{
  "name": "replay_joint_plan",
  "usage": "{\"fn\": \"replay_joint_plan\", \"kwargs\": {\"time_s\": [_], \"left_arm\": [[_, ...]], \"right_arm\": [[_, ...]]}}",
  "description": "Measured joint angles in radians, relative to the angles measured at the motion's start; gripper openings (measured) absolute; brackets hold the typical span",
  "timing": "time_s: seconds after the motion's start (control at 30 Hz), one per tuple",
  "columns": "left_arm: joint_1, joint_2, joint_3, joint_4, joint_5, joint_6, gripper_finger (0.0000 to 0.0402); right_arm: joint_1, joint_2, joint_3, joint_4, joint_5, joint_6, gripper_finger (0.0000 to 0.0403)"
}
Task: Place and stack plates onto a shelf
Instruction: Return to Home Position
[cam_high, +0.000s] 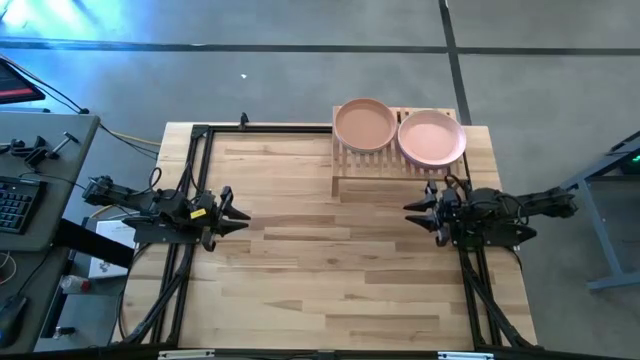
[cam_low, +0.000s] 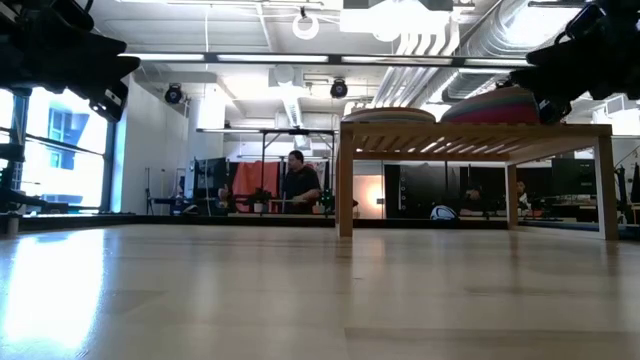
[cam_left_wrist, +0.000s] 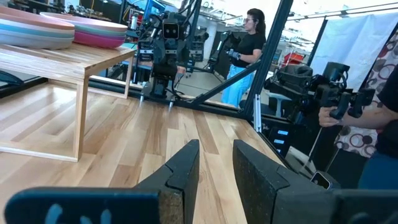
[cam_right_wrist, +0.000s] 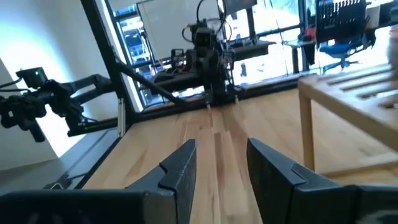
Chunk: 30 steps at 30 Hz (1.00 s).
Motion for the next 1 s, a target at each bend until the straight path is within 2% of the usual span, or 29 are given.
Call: {"fn": "replay_joint_plan", "kwargs": {"time_s": [0.27, 0.63, 1.0], "left_arm": [[0.0, 0.0, 0.0, 0.0, 0.0, 0.0, 0.0085], [0.0, 0.0, 0.0, 0.0, 0.0, 0.0, 0.0085], [0.0, 0.0, 0.0, 0.0, 0.0, 0.0, 0.0085]], "right_arm": [[-0.001, 0.003, -0.051, 0.054, -0.069, 0.003, 0.0124], [-0.005, 0.006, -0.054, 0.061, -0.079, 0.068, 0.0124], [-0.005, 0.006, -0.054, 0.061, -0.081, 0.068, 0.0124]]}}
